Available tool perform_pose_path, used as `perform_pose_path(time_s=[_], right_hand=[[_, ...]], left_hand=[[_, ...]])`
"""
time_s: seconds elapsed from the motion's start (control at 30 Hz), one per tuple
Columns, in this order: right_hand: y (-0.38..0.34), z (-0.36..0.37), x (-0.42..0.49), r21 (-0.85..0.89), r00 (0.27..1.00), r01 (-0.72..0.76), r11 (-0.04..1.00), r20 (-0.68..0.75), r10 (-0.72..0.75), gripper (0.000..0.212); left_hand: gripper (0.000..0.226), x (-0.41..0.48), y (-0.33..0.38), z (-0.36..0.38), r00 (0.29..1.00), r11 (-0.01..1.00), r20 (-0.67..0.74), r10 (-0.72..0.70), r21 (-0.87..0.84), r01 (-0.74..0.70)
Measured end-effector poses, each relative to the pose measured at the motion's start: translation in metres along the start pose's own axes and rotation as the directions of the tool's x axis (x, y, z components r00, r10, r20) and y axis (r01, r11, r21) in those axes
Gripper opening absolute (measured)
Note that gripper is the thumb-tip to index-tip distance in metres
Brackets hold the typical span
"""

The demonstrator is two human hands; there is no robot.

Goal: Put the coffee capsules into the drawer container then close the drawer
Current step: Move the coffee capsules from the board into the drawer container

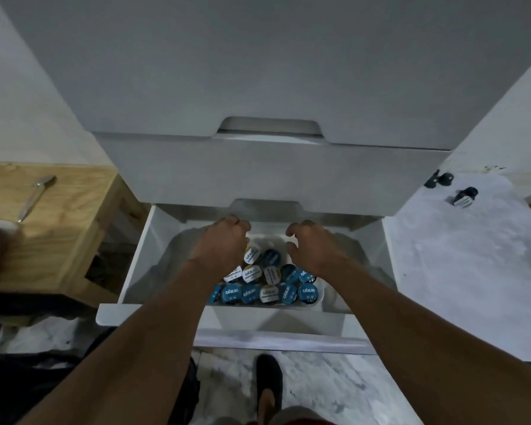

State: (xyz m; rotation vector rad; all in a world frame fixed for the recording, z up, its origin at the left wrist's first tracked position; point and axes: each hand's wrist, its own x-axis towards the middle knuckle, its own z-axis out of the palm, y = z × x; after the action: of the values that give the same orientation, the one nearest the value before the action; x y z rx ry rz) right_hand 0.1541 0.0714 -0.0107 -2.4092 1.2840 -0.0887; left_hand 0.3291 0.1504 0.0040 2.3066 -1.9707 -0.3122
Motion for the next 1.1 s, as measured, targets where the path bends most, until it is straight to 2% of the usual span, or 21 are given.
perform_pose_path(time_s=[0.13, 0.3, 0.47, 0.6, 0.8, 1.1], right_hand=[[0.002, -0.025, -0.029, -0.032, 0.995, -0.013, 0.999, -0.098, 0.010, 0.031], [0.017, -0.050, -0.090, -0.078, 0.971, -0.068, 0.995, -0.235, 0.048, 0.027], [0.053, -0.072, -0.140, -0.081, 0.948, -0.206, 0.975, -0.264, 0.178, 0.029], [0.085, -0.086, -0.168, -0.088, 0.931, -0.241, 0.966, -0.301, 0.205, 0.023], [0.159, -0.108, -0.184, -0.084, 0.915, -0.271, 0.959, -0.332, 0.230, 0.022], [0.323, -0.154, -0.193, -0.100, 0.912, -0.305, 0.947, -0.318, 0.260, 0.020]], left_hand=[[0.031, -0.018, 0.025, -0.013, 0.994, 0.997, -0.096, 0.059, 0.052, -0.054], [0.032, -0.045, 0.084, -0.017, 0.985, 0.991, -0.119, 0.125, 0.066, -0.117], [0.026, -0.063, 0.143, -0.010, 0.960, 0.965, -0.110, 0.258, 0.076, -0.251], [0.023, -0.058, 0.184, -0.008, 0.935, 0.938, -0.102, 0.340, 0.108, -0.329], [0.022, -0.030, 0.262, -0.003, 0.914, 0.925, -0.146, 0.377, 0.102, -0.365], [0.021, 0.047, 0.420, 0.028, 0.913, 0.932, -0.194, 0.360, 0.024, -0.362]])
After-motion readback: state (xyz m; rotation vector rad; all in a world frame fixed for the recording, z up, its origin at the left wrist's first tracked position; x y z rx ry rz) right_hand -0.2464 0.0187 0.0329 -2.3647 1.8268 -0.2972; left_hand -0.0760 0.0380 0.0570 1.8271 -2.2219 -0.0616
